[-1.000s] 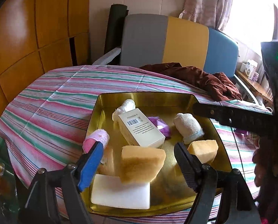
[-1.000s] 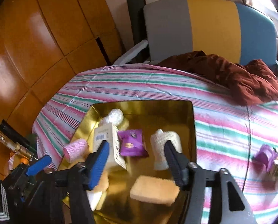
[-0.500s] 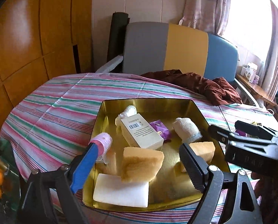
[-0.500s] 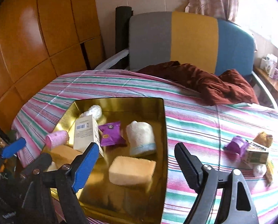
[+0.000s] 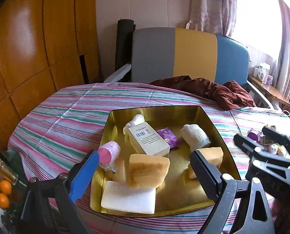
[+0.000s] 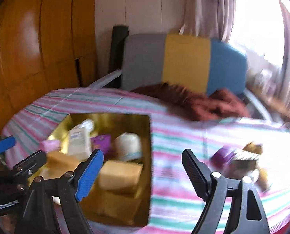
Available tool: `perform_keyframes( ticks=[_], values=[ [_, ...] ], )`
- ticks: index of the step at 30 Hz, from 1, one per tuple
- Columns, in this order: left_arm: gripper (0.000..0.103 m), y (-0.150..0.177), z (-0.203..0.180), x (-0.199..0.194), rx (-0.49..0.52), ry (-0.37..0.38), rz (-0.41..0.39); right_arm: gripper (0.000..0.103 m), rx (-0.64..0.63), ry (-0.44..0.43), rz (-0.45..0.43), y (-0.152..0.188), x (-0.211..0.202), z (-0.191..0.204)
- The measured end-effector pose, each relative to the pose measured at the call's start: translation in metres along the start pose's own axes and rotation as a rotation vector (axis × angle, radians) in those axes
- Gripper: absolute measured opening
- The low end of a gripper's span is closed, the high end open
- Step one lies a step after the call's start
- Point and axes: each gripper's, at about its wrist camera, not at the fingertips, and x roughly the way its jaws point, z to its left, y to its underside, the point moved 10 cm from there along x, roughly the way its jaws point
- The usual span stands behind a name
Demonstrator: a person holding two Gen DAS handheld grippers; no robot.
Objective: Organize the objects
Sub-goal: 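Withdraw both grippers from the tray back toward the pile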
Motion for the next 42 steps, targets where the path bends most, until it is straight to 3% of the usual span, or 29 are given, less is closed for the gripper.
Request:
perform_keyframes(
  ticks=[9,14,24,42],
  values=[
    [0.097,0.003,-0.007,-0.003,0.019,0.002,0.006,0.084,0.0,-0.005,0.051,0.022,0.005,-0.006],
    [0.097,0.006,-0.011,-0.003,0.031,0.004,0.013,0.084,0.005,-0.053,0.094,0.033,0.005,-0.005],
    [0.097,0.004,-0.026,-0.004,0.066,0.032,0.013,0.084,0.017,-0.026,0.105,0.037,-0.001,-0.027],
    [0.097,-0.011,-0.083,-0.002,0.181,0.109,-0.003,0.084,0.15,0.051,0.137,0.03,-0.005,-0.126]
  ],
)
